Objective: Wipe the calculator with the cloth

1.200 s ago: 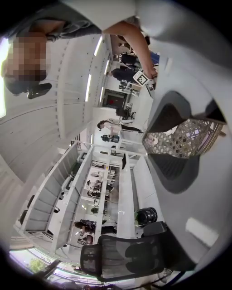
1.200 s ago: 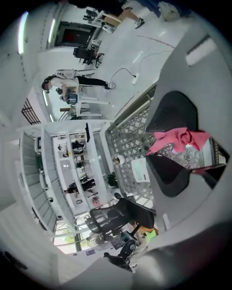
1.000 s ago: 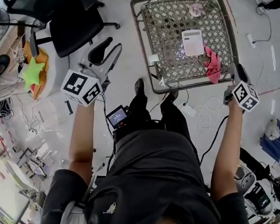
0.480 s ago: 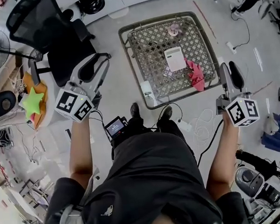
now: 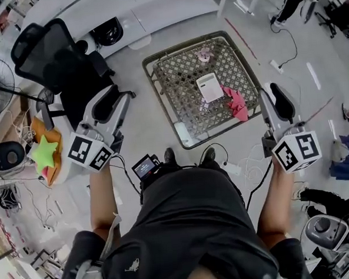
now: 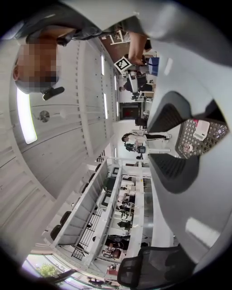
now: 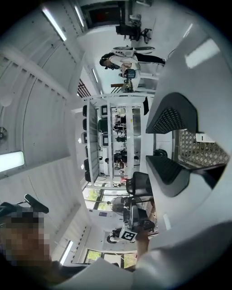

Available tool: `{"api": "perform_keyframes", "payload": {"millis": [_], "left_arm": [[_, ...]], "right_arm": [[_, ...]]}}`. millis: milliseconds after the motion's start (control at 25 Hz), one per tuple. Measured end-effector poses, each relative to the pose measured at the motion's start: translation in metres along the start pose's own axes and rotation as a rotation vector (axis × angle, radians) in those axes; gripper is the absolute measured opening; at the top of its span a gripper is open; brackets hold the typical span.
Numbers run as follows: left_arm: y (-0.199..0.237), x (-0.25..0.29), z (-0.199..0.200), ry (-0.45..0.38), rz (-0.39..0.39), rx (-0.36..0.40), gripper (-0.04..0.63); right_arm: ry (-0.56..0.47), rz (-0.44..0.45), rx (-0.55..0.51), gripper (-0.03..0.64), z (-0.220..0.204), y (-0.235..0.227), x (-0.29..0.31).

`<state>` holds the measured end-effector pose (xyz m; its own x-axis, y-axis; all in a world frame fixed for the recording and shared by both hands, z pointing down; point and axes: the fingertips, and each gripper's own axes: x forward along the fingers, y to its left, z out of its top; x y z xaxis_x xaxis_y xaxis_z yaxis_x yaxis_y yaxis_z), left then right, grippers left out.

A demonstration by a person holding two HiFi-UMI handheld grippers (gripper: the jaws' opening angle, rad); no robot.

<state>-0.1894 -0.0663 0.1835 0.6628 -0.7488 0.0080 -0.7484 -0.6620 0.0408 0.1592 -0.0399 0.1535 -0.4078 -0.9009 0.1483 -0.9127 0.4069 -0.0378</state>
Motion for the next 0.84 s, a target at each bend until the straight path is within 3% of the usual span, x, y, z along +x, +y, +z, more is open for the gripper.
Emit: {"api": "perform_keyframes", "payload": {"millis": [240, 840], "left_arm": [[-0.005, -0.009, 0.001, -0.009, -0.015, -0.005, 0.178], [-0.009, 0.007, -0.01, -0.008, -0.042, 0.01, 0.178]], "right_arm": [[0.013, -0.018, -0.02, 0.144, -0.005, 0.012, -0.016], [0.029, -0.082, -0.013, 0.144, -0.028, -0.006, -0.022]]}}
